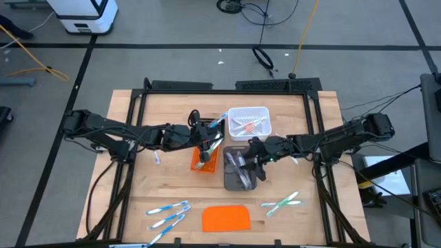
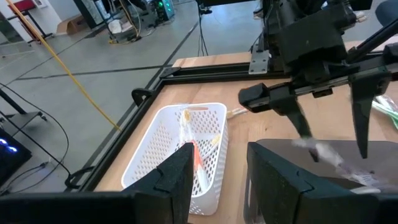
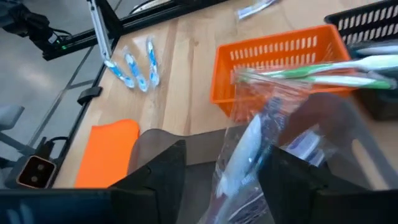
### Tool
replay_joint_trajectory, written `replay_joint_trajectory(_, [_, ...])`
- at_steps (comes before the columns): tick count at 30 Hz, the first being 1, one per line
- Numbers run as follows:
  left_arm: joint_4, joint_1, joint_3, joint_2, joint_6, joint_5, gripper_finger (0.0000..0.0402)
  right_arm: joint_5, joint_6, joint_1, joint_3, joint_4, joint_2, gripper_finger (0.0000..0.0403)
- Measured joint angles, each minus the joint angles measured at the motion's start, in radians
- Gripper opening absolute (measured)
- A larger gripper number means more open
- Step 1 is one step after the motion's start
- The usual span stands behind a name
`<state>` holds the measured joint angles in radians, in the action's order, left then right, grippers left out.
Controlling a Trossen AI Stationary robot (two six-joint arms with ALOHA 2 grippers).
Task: Pick & Place Toothbrushes
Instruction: Put the violet toothbrush into the transparent bin, then put the green toothbrush into the orange bin
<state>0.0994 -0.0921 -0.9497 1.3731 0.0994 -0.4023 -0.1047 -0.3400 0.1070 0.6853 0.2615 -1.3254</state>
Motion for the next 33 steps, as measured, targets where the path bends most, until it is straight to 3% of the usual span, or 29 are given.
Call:
replay_joint_trajectory(11, [0.0,0.0,0.0,0.0,0.0,0.0,0.0152,-0.002,0.05,-0.023,0.0,-0.012,0.068,0.0192])
replay_joint_trajectory(15, [-0.001,0.0,0.0,0.0,0.0,0.0,0.0152,-0.008,0.078,-0.015,0.0,-0.08,0.11,0.0192])
replay_joint_trajectory(18, [-0.002,0.0,0.0,0.0,0.0,0.0,0.0152,-0.079,0.099,0.008,0.0,-0.176,0.135,0.0191])
replay_joint_trajectory(23, [-0.006,0.0,0.0,0.0,0.0,0.0,0.0152,-0.182,0.09,0.107,0.0,-0.316,0.142,0.0183])
replay_joint_trajectory(33, [-0.007,0.0,0.0,0.0,0.0,0.0,0.0152,-0.138,-0.089,0.361,-0.011,-0.429,0.142,0.017])
